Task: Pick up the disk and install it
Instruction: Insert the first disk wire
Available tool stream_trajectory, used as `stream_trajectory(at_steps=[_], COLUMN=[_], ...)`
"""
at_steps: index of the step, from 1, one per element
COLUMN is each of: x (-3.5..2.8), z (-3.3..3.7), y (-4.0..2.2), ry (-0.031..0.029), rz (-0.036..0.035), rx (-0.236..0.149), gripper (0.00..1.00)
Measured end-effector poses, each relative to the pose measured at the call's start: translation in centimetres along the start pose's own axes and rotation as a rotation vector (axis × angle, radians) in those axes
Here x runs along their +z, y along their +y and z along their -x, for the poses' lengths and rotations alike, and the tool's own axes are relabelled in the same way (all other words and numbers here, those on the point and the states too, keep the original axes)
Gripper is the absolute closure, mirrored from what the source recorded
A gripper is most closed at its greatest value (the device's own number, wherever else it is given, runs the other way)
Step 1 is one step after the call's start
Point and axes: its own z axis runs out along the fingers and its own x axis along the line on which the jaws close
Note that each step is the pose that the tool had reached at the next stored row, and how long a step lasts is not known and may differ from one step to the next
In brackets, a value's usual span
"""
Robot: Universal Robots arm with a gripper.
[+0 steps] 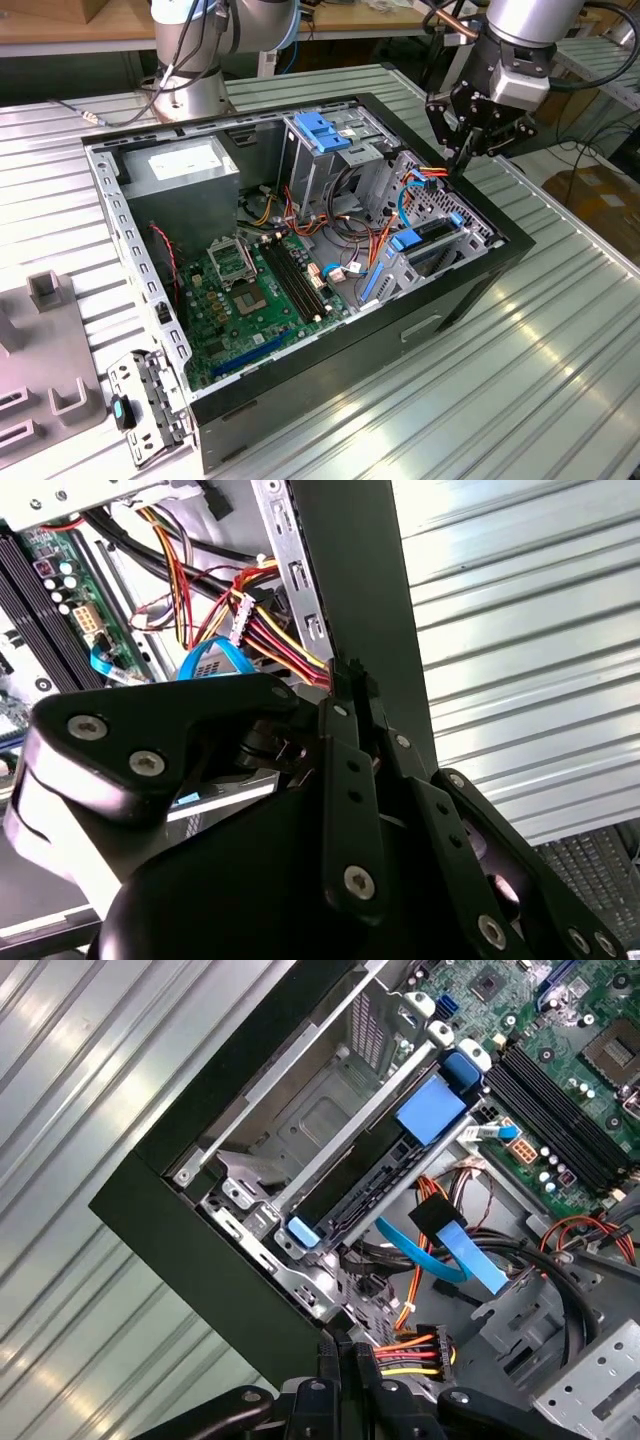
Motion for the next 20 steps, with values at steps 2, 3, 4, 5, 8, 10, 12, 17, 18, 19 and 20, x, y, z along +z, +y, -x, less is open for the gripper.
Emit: stream_trajectory(at_steps=[2,3,4,5,8,10,12,17,18,19,20], x=[0.02,0.03,0.03,0.03,0.01,0.00,-0.01,-0.01,-0.01,0.00,0.00], z=[0.00,0.01,0.01,0.01,0.12,0.24,0.31,0.36,0.37,0.39,0.40], y=[0.00,0.00,0.01,0.01,0.12,0.25,0.32,0.37,0.38,0.40,0.42], ry=[0.0011,0.0015,0.0025,0.0029,0.0035,0.0037,0.0039,0.0049,0.0051,0.0054,0.0058], rz=[0.0016,0.0022,0.0034,0.0039,0.0048,0.0050,0.0052,0.0066,0.0069,0.0074,0.0079], rx=[0.018,0.025,0.039,0.045,0.054,0.056,0.059,0.076,0.079,0.084,0.090], gripper=[0.82,0.82,0.82,0.82,0.82,0.82,0.82,0.82,0.82,0.82,0.82])
